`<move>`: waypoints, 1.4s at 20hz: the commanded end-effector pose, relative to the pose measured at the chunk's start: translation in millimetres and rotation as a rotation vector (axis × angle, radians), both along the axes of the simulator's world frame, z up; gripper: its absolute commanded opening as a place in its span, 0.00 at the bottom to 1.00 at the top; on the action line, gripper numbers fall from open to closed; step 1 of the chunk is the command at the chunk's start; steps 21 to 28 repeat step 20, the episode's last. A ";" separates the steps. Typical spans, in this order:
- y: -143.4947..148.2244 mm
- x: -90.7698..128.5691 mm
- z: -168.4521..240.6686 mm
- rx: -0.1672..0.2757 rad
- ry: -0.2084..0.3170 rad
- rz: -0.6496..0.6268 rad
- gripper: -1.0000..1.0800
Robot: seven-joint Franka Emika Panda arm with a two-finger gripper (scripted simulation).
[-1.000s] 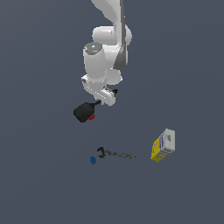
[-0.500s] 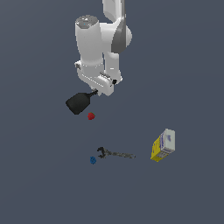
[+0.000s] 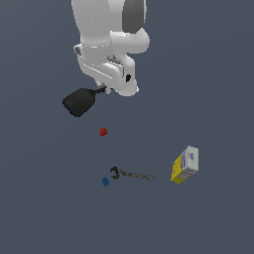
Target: Pick up a designated object from a clutter of objects.
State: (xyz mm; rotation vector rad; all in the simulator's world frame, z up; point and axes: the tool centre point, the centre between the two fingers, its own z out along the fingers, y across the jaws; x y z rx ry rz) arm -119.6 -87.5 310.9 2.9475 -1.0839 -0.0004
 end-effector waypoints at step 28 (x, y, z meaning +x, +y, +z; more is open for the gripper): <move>-11.9 21.2 103.9 0.001 -0.001 0.001 0.00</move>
